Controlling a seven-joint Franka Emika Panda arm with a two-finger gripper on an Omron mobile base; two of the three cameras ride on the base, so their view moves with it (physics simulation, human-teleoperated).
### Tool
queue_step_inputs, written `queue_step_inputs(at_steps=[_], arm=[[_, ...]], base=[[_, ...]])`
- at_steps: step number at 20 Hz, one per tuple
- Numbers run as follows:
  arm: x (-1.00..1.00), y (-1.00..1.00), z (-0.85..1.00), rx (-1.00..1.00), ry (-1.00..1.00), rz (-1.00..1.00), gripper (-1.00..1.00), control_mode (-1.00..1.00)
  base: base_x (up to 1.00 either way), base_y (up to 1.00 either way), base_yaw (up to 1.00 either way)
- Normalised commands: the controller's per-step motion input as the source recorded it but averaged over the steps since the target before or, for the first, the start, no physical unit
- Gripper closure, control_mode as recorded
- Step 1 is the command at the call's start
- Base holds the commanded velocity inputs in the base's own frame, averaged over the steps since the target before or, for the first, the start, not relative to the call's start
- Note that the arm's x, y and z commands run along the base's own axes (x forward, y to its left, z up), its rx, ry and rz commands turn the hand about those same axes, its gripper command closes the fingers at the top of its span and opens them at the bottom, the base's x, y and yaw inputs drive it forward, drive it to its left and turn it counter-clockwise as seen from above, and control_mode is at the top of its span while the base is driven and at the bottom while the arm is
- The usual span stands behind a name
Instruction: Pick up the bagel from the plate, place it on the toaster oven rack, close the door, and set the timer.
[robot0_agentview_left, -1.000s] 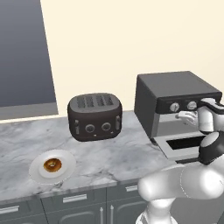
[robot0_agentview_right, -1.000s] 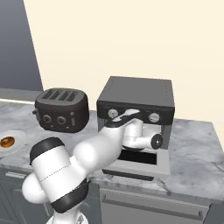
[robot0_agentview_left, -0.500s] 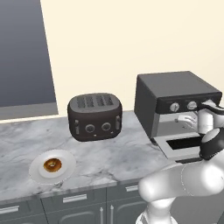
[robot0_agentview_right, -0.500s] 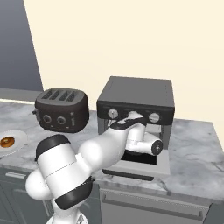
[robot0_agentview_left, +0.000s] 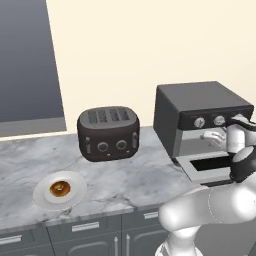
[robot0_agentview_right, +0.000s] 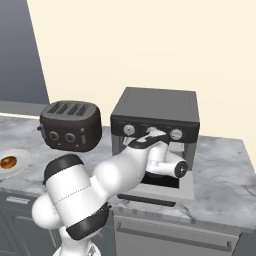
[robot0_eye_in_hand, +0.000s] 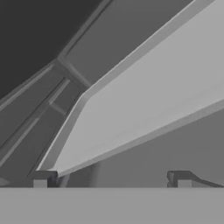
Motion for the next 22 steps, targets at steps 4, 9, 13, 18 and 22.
queue_step_inputs(at_steps=[4,9,13,18,22], arm=[[0.06,0.0,0.0,0.03,0.0,0.0,-1.0,-1.0],[0.0,0.0,0.0,0.03,-0.02,0.0,-1.0,-1.0],[0.0,0.0,0.0,0.03,-0.04,0.0,-1.0,-1.0],[0.0,0.0,0.05,0.04,-0.06,0.0,-1.0,-1.0],[0.07,0.0,0.01,0.03,-0.02,0.0,-1.0,-1.0]], base=[[0.0,0.0,0.0],[0.0,0.0,0.0],[0.0,0.0,0.0],[0.0,0.0,0.0],[0.0,0.0,0.0]])
